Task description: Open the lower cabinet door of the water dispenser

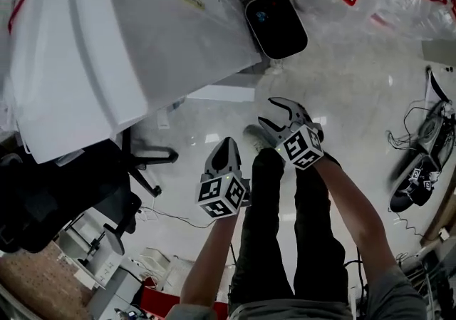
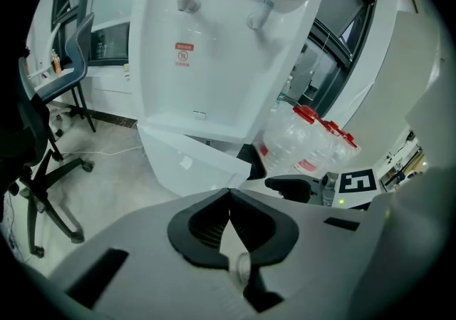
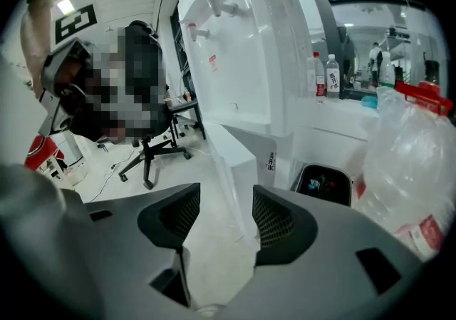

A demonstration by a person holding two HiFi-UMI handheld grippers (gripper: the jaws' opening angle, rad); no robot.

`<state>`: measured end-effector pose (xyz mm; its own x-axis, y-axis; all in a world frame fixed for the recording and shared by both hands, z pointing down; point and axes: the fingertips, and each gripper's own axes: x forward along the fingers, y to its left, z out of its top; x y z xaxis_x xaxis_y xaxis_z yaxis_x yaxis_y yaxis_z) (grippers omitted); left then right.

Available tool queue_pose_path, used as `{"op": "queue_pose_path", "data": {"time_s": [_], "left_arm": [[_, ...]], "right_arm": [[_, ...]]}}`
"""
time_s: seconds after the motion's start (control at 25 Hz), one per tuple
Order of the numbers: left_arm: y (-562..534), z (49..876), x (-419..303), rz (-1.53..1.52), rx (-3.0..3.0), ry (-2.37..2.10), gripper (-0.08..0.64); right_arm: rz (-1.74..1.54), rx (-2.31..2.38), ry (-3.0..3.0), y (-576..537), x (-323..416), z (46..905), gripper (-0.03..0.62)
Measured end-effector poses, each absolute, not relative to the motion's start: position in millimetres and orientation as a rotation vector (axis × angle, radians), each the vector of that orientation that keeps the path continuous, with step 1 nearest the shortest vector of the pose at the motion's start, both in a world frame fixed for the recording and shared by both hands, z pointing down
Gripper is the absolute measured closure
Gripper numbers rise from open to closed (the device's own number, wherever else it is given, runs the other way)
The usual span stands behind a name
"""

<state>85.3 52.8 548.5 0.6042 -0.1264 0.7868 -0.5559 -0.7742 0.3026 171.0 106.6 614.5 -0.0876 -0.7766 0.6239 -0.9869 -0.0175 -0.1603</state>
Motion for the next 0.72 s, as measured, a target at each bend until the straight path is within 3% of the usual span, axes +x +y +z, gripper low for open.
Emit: {"op": "queue_pose_path", "data": {"time_s": [0.72], "left_arm": [[53.3, 525.0, 37.1, 0.904, 2.220, -0.780, 0.548]], "right_arm": [[0.727, 1.474, -1.976, 82.8, 166.4, 576.0, 0.354]]}}
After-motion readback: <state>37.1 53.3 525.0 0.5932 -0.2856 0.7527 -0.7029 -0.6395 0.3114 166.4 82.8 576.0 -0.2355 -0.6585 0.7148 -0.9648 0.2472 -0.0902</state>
